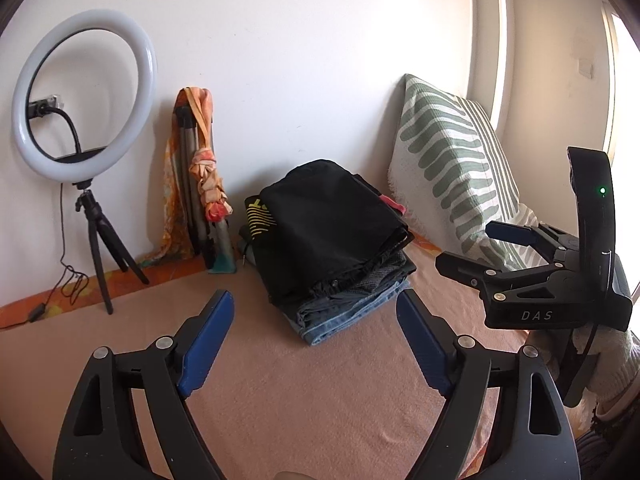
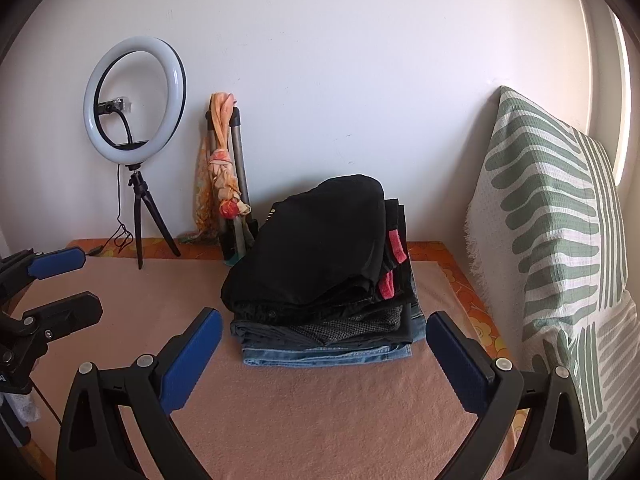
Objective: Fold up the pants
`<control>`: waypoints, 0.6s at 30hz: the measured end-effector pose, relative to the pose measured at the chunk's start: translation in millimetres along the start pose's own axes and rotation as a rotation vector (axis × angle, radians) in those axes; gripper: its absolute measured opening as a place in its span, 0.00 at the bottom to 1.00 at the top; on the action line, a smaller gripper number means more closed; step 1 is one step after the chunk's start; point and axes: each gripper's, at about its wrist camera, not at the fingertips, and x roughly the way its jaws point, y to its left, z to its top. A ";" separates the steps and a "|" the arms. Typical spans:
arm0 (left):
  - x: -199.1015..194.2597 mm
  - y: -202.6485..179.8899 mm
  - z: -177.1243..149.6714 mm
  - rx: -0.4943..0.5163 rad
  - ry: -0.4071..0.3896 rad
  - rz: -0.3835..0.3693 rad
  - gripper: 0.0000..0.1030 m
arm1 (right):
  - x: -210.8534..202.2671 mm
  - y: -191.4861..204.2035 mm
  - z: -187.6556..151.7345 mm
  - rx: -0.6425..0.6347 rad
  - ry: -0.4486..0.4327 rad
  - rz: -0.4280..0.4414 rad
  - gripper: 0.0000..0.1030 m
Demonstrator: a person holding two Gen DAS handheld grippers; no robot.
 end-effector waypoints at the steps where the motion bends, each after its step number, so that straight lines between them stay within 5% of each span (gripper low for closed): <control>1: -4.5 -0.6 -3.2 -0.002 -0.001 -0.004 0.82 | -4.6 2.3 -3.9 0.007 -0.003 0.004 1.00; 18: -46.3 -3.8 -52.2 0.006 -0.073 0.071 0.96 | -41.7 24.7 -40.6 0.064 -0.047 0.001 1.00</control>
